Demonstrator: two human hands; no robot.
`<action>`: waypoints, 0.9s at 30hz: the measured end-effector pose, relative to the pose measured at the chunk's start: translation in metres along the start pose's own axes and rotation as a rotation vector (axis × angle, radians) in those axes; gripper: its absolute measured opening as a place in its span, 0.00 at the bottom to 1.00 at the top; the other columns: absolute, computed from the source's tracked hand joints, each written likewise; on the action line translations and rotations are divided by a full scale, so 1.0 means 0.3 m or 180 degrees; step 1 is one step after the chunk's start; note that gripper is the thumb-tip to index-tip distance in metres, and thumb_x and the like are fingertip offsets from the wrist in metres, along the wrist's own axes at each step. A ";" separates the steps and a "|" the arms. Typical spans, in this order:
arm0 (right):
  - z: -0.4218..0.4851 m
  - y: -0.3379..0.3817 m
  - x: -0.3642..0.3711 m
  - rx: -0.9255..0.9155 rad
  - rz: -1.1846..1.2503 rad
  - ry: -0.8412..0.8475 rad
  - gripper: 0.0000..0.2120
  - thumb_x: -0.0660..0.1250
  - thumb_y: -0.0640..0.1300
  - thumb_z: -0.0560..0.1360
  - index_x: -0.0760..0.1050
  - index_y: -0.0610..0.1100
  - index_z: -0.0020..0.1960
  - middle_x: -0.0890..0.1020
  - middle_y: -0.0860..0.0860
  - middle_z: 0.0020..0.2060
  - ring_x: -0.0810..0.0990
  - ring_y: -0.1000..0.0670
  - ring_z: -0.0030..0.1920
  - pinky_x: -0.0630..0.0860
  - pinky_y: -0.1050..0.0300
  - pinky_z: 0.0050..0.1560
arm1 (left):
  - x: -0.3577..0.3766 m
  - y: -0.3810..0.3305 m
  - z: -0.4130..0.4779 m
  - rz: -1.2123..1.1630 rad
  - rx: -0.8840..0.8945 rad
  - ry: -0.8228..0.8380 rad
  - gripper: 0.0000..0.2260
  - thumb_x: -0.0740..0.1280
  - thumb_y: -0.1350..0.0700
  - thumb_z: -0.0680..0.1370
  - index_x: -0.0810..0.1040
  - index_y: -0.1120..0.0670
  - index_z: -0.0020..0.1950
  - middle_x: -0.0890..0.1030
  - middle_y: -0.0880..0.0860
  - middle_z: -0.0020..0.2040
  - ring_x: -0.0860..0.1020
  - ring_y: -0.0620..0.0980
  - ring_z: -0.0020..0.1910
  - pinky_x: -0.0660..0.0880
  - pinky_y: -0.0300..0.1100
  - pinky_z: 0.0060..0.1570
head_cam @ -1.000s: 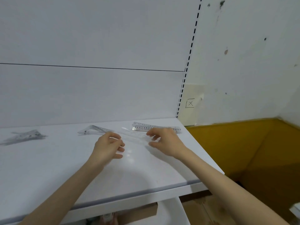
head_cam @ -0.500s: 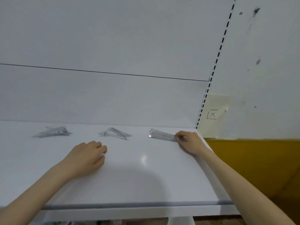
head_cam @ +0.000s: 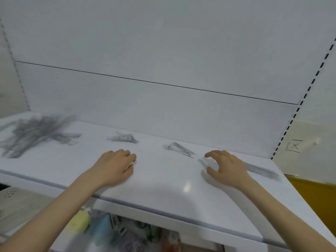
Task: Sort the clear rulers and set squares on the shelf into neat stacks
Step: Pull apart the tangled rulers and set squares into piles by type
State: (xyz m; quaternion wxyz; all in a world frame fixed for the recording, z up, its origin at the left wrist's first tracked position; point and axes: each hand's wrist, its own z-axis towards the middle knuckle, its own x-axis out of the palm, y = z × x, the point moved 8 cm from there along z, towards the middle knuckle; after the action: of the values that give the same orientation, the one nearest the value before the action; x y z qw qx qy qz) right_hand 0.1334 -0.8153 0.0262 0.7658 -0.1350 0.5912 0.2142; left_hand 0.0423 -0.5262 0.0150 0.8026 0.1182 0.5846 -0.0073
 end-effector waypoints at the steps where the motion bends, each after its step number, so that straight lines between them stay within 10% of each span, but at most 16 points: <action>1: 0.013 0.086 -0.003 -0.0084 -0.0020 -0.0026 0.21 0.62 0.55 0.75 0.69 0.54 0.68 0.73 0.58 0.67 0.70 0.52 0.67 0.70 0.56 0.59 | -0.003 0.051 -0.040 0.0040 -0.0111 0.0097 0.22 0.45 0.45 0.79 0.72 0.51 0.63 0.76 0.49 0.58 0.75 0.51 0.55 0.69 0.44 0.46; 16: 0.203 1.336 0.075 -0.0956 0.0686 -0.0209 0.16 0.64 0.52 0.74 0.77 0.52 0.60 0.81 0.53 0.55 0.76 0.47 0.57 0.73 0.53 0.54 | -0.072 0.928 -0.800 -0.0009 -0.0894 0.0108 0.13 0.53 0.47 0.81 0.71 0.48 0.62 0.76 0.47 0.54 0.74 0.45 0.50 0.75 0.42 0.45; 27: 0.469 1.810 0.225 -0.1210 0.0755 0.0045 0.14 0.62 0.50 0.76 0.78 0.50 0.59 0.81 0.52 0.57 0.76 0.48 0.59 0.75 0.53 0.53 | 0.026 1.349 -0.842 -0.0363 -0.1146 0.0095 0.11 0.56 0.50 0.81 0.72 0.48 0.62 0.76 0.46 0.58 0.73 0.44 0.54 0.75 0.41 0.49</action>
State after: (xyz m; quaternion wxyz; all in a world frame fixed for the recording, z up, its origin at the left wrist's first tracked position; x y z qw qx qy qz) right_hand 0.0020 -0.2657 0.0237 0.6918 -0.2079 0.5572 0.4094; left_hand -0.1312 -0.0816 0.0081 0.8003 -0.0605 0.5941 0.0537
